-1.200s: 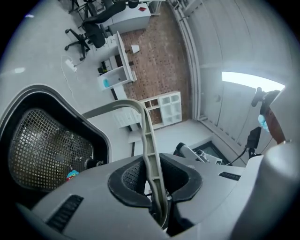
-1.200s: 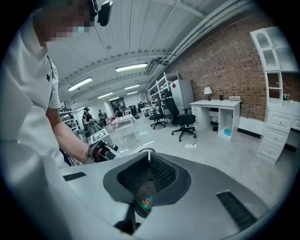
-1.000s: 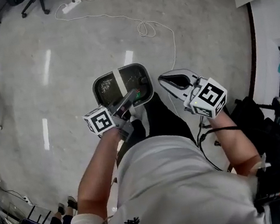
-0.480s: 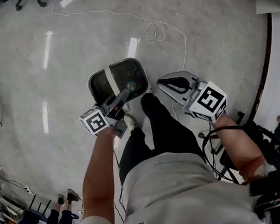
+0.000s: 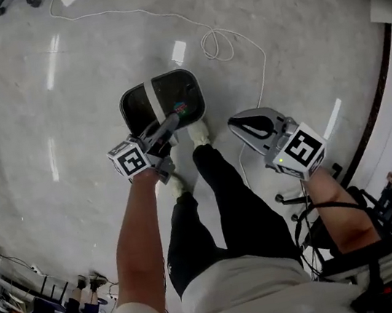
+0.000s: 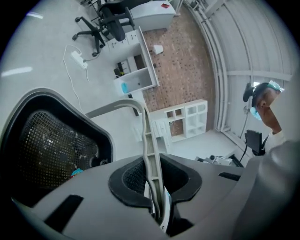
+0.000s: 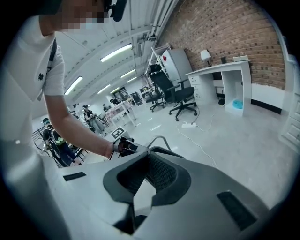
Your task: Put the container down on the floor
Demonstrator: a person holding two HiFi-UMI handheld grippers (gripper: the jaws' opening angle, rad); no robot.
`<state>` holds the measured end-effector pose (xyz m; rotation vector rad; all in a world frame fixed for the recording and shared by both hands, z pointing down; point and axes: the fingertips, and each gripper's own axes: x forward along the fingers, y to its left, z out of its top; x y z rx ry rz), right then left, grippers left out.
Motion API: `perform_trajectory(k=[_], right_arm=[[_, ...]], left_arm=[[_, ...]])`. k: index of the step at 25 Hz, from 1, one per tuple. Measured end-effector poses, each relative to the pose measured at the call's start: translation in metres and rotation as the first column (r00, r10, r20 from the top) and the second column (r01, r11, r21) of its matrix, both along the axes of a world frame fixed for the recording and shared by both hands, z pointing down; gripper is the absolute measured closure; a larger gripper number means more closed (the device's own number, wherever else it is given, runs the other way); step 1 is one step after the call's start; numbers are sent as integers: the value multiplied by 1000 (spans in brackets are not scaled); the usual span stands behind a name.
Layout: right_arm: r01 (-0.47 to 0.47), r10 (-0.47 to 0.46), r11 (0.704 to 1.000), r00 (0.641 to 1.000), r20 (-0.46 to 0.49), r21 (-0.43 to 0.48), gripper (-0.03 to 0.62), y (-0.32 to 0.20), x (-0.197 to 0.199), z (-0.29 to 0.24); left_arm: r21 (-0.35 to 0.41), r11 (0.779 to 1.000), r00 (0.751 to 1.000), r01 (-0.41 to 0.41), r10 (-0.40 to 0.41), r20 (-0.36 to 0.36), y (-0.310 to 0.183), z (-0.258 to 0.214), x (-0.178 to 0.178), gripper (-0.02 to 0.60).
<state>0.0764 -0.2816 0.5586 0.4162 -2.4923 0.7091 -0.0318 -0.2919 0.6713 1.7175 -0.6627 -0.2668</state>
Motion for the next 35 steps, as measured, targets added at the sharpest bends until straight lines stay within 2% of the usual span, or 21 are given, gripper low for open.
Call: perform_trajectory(k=[2,6,12,19,24,30,35], right_arm=[[-5,5,1000,1000,2,-6,570,-13,-1,21],[-29,30,999,999,35,-35,569,-15,-1,31],[-2,3,999,1000,12,-52,569,-17,-4,78],[17,-15,998,999,28,-68,569,-11,-10,108],[36,-34,996,999,24,-80,569,-8,-4,132],[40,-38,995,999,24,-87,569,5,-4,131],[22,-21,993,1000,9,-116,569,-5,-2,144]], left_arm=[[-4,1000,1000,6,-6,-4,-16,24,1,523],[-4,1000,1000,-12,12,5,-20,52,8,523],[-17,1000,1000,-22,22,14,-38,114,10,523],[-13,1000,1000,-22,22,9,-49,154,11,524],[-9,1000,1000,-26,26,-17,-55,176,15,524],[1,1000,999,-24,24,-37,-48,172,11,523],[-16,1000,999,-24,23,-44,-58,179,14,520]])
